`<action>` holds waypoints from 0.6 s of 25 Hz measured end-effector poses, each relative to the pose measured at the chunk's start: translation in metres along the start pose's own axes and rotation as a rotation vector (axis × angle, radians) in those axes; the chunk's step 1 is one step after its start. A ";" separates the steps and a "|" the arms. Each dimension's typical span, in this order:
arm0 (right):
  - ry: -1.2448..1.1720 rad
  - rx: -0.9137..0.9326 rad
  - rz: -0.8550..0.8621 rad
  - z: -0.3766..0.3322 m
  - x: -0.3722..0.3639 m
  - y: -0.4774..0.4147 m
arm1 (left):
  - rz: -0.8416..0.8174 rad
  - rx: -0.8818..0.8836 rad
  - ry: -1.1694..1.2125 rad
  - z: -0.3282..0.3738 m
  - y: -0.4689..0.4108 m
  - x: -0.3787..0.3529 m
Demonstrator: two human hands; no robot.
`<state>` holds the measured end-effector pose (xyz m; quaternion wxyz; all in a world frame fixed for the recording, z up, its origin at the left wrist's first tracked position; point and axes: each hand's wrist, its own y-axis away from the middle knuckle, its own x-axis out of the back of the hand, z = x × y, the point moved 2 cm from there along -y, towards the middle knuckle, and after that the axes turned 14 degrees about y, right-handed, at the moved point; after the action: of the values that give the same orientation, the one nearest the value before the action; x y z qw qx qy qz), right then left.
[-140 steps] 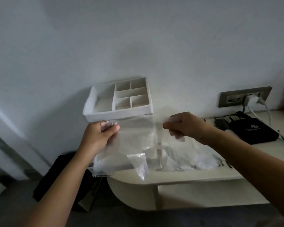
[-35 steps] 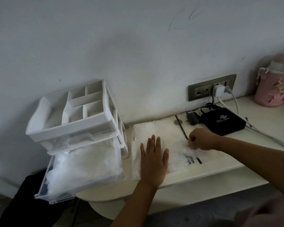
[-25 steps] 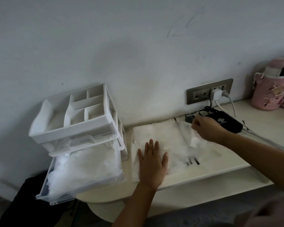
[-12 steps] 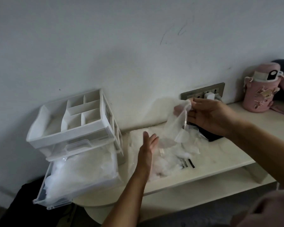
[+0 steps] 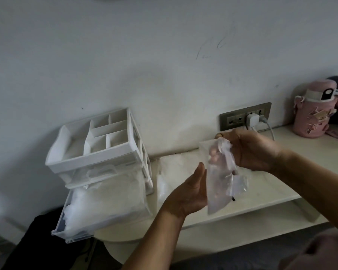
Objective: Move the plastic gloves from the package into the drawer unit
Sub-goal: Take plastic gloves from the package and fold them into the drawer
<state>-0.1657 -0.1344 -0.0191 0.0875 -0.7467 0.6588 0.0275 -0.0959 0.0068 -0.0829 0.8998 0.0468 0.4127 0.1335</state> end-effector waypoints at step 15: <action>0.425 -0.248 0.075 0.020 -0.035 -0.015 | 0.272 -0.322 -0.600 0.088 0.090 0.011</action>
<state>-0.1539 -0.0952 -0.0322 -0.1464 -0.7159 0.6811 -0.0461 -0.0410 0.0983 -0.0156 0.9506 -0.0038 0.0939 0.2957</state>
